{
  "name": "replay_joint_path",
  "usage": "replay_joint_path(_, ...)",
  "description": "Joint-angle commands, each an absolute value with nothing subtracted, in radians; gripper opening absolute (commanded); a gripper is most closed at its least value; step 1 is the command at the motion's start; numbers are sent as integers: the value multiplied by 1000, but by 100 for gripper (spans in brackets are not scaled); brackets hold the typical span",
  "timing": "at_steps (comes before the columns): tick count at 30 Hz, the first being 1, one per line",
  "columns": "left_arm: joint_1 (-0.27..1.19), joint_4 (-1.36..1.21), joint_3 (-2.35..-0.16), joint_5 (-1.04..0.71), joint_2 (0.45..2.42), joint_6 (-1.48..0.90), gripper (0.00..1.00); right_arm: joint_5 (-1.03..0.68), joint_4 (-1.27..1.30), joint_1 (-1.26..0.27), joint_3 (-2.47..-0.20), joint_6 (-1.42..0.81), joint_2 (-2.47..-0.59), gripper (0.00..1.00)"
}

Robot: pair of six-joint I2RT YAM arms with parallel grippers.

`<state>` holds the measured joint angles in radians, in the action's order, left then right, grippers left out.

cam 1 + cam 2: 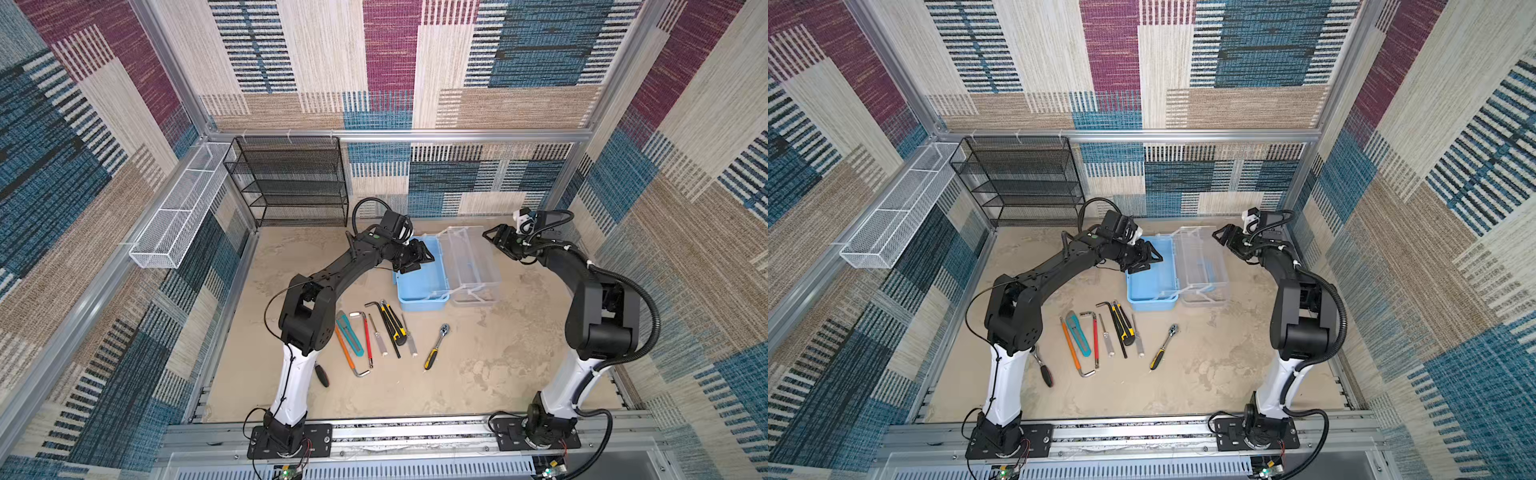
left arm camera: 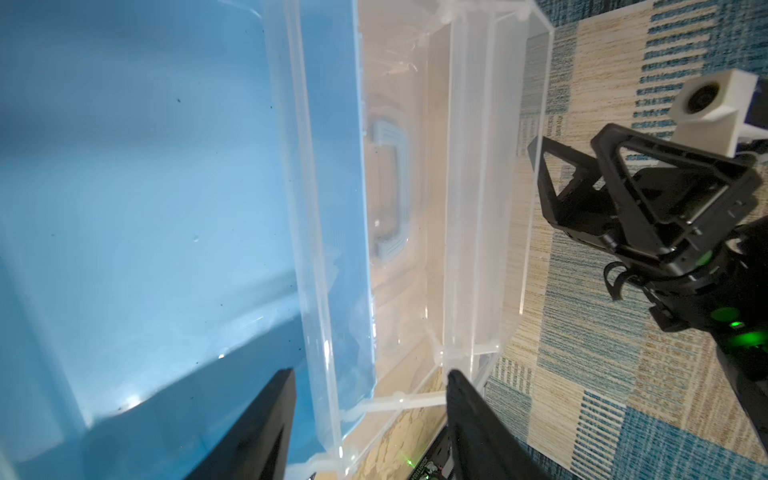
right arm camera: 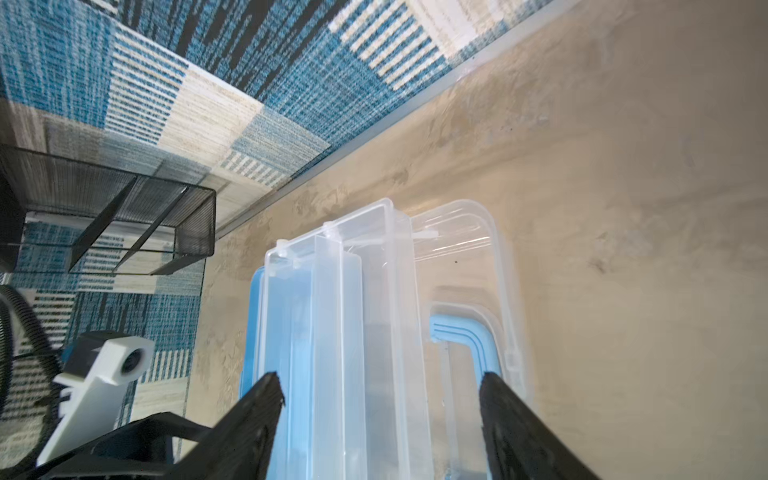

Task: Pack the tool kit
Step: 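Release the opened lid and draw both grippers back toward the tools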

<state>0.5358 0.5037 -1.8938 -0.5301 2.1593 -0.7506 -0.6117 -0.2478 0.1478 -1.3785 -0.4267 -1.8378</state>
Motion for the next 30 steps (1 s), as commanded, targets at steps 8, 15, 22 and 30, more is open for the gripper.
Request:
replay_joint_path(8, 512, 662, -1873, -366, 2039, -497, 78, -342, -330, 146, -1291, -516, -1655, 81)
replay_joint_path(15, 511, 676, -1756, -210, 1904, -371, 73, -193, -354, 87, -1103, -630, -1443, 79)
replay_joint_path(22, 509, 694, -1629, -177, 1804, -290, 66, -12, -425, -88, -917, -843, -1240, 77)
replay_joint_path(30, 507, 582, -1380, 10, 1608, -212, 64, 138, -440, -369, -768, -1122, -1162, 75)
